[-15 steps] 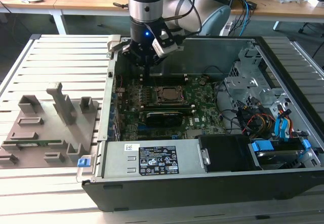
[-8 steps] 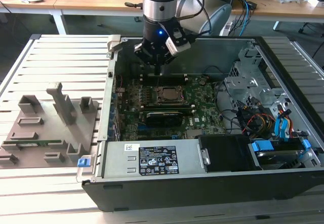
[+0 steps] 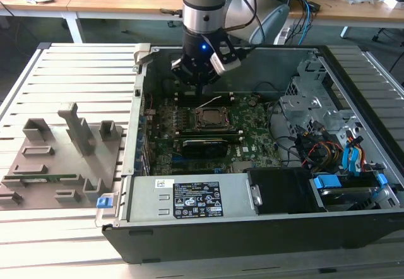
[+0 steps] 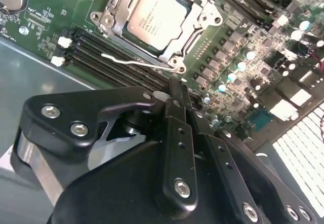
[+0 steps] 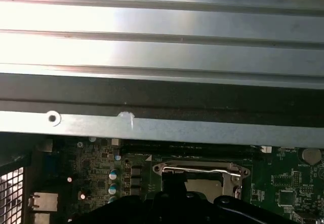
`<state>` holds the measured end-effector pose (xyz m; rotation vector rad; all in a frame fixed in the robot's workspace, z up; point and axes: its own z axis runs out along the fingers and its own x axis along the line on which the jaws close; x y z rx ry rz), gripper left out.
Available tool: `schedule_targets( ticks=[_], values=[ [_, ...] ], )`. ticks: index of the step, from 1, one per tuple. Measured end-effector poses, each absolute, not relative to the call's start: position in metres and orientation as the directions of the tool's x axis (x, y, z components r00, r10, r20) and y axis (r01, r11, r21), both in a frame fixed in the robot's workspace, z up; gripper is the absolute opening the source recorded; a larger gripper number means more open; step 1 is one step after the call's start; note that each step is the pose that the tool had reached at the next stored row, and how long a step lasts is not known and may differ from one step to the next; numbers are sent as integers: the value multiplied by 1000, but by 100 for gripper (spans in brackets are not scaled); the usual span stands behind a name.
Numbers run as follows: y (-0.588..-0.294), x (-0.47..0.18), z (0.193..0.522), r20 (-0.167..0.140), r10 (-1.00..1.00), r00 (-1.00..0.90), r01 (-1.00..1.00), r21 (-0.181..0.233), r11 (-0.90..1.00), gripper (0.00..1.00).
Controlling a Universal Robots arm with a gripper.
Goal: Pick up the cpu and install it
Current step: 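Install the first cpu locking lever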
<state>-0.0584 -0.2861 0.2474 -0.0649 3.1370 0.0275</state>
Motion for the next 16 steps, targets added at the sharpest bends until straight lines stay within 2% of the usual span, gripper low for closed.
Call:
schedule_targets(
  ticks=[16],
  values=[
    [-286,-43,221,4,-41,-999,-41,18,999,11]
  ],
)
